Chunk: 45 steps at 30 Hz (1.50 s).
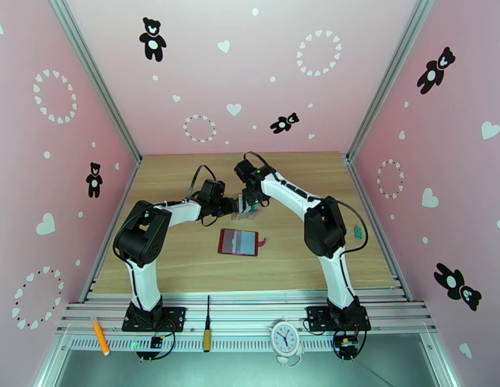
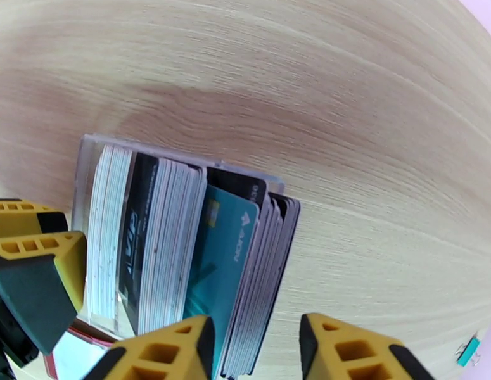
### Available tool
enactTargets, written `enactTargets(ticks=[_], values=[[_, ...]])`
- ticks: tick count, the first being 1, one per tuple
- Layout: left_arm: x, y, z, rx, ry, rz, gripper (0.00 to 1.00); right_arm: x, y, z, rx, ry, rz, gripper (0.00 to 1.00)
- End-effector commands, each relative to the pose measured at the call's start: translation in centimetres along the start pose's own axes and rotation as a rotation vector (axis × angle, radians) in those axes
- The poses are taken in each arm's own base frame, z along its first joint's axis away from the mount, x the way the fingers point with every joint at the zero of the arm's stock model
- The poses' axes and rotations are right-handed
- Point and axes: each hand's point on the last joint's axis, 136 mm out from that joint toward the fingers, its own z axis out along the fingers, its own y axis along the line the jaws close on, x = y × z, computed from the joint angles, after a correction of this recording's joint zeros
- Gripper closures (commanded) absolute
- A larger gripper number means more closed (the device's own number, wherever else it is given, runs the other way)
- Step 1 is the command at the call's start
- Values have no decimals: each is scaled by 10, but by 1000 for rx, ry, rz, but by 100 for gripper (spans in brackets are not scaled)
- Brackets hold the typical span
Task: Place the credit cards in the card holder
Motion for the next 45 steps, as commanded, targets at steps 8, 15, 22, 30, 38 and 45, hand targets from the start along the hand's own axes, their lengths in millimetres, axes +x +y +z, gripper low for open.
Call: enactTargets(ticks=[8, 15, 22, 30, 38, 45], values=[[24, 28, 9, -88, 89, -34, 60, -15, 3, 21, -73, 24, 58, 55], [24, 28, 10, -87, 90, -34, 60, -21, -5, 32, -54, 27, 79, 55], [25, 28, 11, -83, 94, -39, 60, -17, -7, 38, -41, 46, 68, 55], [24, 28, 11, -83, 93, -40, 60, -18, -25, 25, 45, 28, 50, 57], [25, 29, 12, -81, 97, -43, 60, -21, -33, 9, 63, 5, 51, 61], [25, 28, 11, -81, 95, -41, 60, -22, -32, 3, 79, -6, 42, 62]])
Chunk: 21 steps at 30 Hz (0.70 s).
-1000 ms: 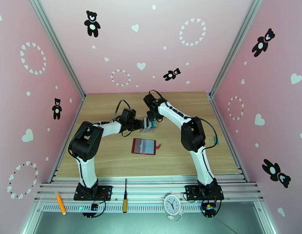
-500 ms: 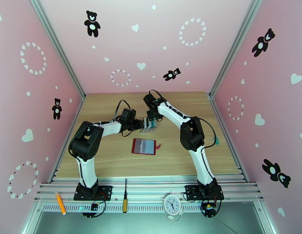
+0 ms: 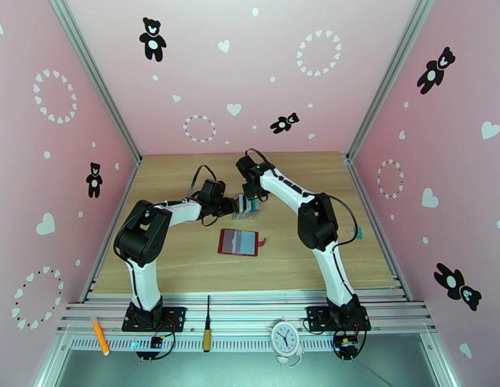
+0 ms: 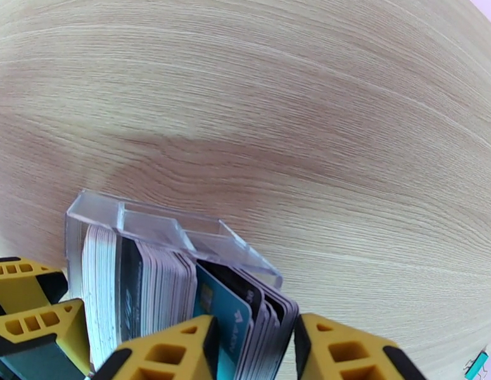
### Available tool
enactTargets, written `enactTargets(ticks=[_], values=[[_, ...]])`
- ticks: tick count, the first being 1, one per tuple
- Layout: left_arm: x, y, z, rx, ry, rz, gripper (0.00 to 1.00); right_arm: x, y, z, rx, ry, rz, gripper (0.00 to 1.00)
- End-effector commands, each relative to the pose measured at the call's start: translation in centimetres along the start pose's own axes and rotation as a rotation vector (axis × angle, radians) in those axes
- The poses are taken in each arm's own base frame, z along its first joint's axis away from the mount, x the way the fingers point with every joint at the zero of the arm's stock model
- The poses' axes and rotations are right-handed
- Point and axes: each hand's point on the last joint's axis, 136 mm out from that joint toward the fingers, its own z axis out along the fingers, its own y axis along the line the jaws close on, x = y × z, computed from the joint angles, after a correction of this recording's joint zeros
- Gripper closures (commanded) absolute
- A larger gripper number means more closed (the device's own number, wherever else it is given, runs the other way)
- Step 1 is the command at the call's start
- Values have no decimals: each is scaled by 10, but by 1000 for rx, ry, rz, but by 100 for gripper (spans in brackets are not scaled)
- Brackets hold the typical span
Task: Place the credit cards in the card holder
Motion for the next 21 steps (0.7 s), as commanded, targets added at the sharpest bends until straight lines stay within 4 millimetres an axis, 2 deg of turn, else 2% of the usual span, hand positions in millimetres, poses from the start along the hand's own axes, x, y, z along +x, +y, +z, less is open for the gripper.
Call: enactTargets(ticks=[1, 17, 21], values=[[25, 30, 10, -90, 89, -41, 60, -2, -24, -25, 89, -16, -2, 63], [25, 30, 10, -91, 89, -47, 60, -2, -24, -32, 101, -28, 1, 66], [25, 30, 10, -91, 88, -47, 60, -1, -20, -29, 83, -19, -1, 71]])
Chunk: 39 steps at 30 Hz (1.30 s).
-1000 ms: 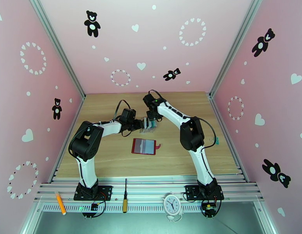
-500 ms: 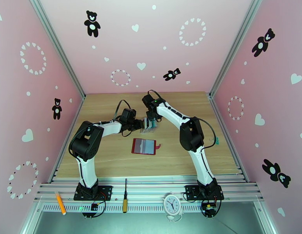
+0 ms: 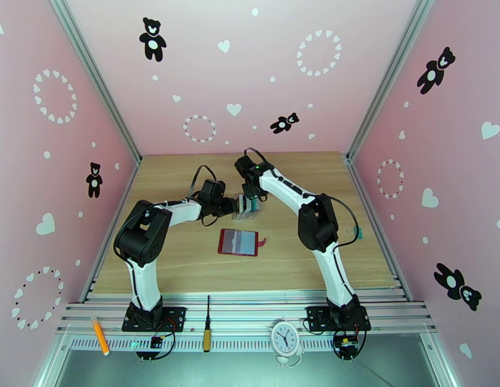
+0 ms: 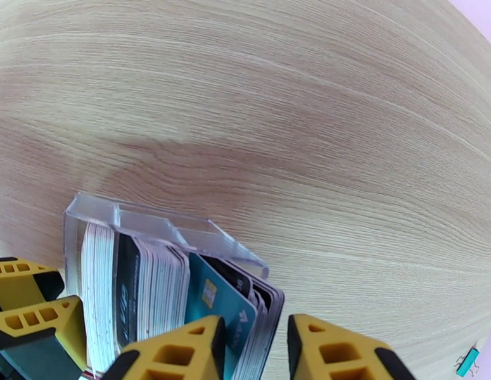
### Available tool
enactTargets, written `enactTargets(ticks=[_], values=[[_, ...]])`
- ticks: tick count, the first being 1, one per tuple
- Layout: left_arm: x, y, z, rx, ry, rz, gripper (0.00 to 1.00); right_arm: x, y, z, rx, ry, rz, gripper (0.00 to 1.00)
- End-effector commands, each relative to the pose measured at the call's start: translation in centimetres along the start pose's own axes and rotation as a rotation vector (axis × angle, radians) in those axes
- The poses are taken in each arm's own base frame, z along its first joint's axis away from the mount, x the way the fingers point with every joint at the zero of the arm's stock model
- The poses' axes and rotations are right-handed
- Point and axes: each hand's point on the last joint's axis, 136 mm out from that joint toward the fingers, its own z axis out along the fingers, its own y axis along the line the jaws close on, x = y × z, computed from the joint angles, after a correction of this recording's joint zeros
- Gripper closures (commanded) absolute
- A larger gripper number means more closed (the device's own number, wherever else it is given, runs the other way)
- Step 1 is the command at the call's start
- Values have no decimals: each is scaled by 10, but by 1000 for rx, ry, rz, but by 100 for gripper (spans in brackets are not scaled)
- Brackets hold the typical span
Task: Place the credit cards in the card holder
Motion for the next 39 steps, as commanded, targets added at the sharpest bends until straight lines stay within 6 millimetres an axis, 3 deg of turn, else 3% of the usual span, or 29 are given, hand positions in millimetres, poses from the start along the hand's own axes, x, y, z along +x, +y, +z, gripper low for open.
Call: enactTargets(ticks=[1, 13, 23, 30, 39], values=[[25, 31, 9, -92, 90, -46, 60, 1, -18, -20, 45, 1, 9, 72], [25, 31, 9, -95, 88, -42, 60, -2, -10, -30, 28, -21, 0, 86], [24, 30, 8, -94, 87, -39, 60, 0, 15, -45, -45, -38, -5, 87], [24, 30, 8, -98, 86, -37, 60, 6, 32, -41, -112, -17, 10, 86], [24, 28, 7, -88, 85, -37, 60, 6, 30, -52, -139, -38, 38, 92]])
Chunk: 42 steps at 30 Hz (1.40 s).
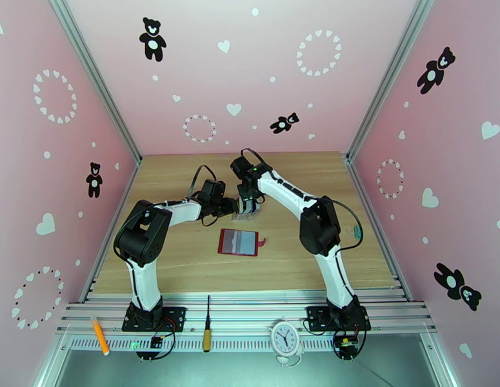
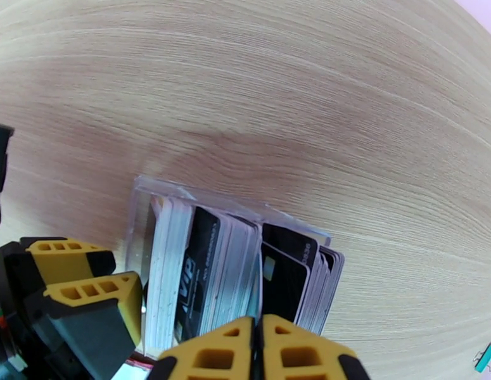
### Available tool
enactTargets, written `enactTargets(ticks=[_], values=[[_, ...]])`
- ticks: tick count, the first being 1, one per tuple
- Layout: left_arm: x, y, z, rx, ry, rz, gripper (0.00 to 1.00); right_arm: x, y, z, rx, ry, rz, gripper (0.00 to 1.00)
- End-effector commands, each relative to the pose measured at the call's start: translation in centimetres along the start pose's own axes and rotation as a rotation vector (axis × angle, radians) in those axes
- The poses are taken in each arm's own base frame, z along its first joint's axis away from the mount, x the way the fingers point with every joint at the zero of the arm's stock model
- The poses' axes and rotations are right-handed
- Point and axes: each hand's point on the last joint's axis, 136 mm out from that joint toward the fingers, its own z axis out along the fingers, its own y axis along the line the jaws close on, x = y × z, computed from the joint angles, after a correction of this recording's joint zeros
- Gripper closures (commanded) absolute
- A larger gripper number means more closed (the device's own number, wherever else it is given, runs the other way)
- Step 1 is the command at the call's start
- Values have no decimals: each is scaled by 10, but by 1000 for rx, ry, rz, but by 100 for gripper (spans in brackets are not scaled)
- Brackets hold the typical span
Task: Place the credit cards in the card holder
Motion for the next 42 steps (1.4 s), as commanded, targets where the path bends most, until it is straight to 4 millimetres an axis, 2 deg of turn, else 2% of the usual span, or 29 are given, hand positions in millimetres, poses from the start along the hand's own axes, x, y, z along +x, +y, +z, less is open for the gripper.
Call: enactTargets(ticks=[1, 7, 25, 34, 42], values=[[23, 28, 7, -83, 83, -37, 60, 0, 3, -28, -45, -15, 12, 93], [22, 22, 5, -55, 76, -28, 59, -5, -2, -44, -52, -44, 32, 100], [14, -3, -9, 54, 34, 10, 50, -9, -17, -98, -135, -127, 115, 100], [9, -14, -22, 79, 3, 41, 45, 14, -16, -117, -340, -143, 194, 100], [5, -17, -33, 72, -30, 61, 46, 49, -1, -116, -552, -104, 271, 100]])
